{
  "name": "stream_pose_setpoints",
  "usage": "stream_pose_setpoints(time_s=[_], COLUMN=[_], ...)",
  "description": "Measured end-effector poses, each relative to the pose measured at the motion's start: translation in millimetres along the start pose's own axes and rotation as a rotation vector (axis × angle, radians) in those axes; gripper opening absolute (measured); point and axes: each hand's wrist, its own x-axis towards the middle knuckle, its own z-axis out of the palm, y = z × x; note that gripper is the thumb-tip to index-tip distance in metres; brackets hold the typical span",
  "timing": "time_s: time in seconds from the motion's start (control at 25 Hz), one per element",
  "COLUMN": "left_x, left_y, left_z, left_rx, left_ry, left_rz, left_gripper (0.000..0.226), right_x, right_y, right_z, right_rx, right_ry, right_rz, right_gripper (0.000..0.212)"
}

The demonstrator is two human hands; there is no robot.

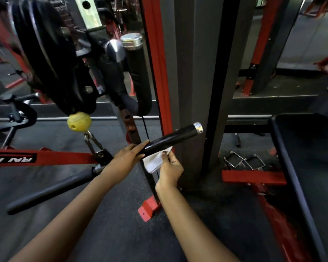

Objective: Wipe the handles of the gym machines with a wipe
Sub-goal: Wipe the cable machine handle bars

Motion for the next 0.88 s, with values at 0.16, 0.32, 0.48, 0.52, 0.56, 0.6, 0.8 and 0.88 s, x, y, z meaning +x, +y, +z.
stream_pose_setpoints(time_s=[0.16,0.32,0.48,0.52,0.56,0.6,0.8,0.88], left_x=[-12,-18,-20,-21,-21,-22,-33,-38], left_y=[-21,-32,-39,-40,-40,-41,-44,-36], left_z=[-8,-2,-2,-3,-4,-7,-25,-36], left_rx=[-0.051,0.053,0.077,0.084,0.085,0.070,-0.291,-0.429], left_ry=[0.006,0.014,0.007,0.000,-0.014,-0.030,-0.016,0.101], left_rz=[0.030,0.058,0.081,0.088,0.099,0.114,0.156,0.193], left_gripper=[0.052,0.051,0.050,0.050,0.050,0.050,0.049,0.049], right_x=[-18,13,-30,-44,-55,-62,-73,-78], right_y=[24,8,60,73,82,88,70,40], right_z=[17,7,32,37,42,43,16,5], right_rx=[-0.046,-0.037,-0.065,-0.063,-0.065,-0.065,-0.176,-0.227], right_ry=[-0.046,0.169,0.146,0.117,0.083,0.060,0.172,0.207], right_rz=[-0.022,-0.161,-0.111,-0.099,-0.075,-0.053,-0.226,-0.372], right_gripper=[0.026,0.033,0.026,0.025,0.024,0.024,0.027,0.029])
